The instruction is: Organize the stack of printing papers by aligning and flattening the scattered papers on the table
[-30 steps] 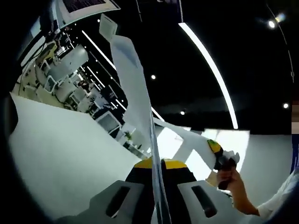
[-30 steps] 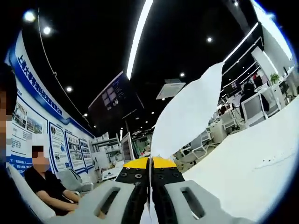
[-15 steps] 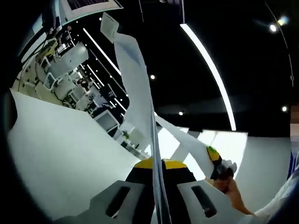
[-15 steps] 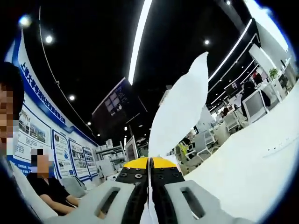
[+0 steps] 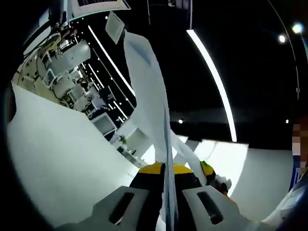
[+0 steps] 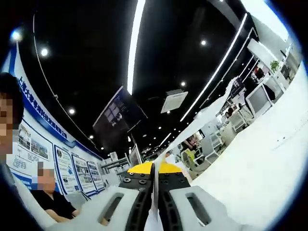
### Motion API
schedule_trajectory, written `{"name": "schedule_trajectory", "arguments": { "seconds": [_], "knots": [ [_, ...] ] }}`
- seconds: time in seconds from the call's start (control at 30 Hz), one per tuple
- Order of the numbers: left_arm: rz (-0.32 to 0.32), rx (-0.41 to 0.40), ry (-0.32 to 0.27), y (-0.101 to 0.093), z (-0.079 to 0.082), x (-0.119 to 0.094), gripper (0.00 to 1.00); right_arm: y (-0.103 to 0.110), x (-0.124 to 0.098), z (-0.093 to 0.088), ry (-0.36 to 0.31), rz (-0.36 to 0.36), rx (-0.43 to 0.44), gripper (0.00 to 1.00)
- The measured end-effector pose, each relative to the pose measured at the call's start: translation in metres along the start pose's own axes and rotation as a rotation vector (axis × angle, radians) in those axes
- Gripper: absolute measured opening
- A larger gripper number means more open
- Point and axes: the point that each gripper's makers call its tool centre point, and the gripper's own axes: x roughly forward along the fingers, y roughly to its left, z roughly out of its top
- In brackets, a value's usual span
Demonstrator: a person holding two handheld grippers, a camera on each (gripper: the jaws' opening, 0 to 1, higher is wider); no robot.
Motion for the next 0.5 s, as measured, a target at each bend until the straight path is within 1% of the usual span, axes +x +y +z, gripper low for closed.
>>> {"name": "schedule_trajectory", "arguments": {
  "seconds": [0.13,0.27,0.5],
  "knots": [
    [0.002,-0.01,-0.007,0.001,0.001,0.0,0.07,-0.003,-0.001,-0.006,0.004,-0.011,-0.007,0.0],
    [0.002,-0.008,-0.003,0.001,0.0,0.001,0.07,-0.005,-0.003,-0.014,0.022,-0.027,-0.02,0.0],
    [0.005,-0.021,-0.012,0.003,0.002,0.0,0.07,-0.001,-0.004,-0.021,0.033,-0.03,-0.044,0.0]
  ]
}}
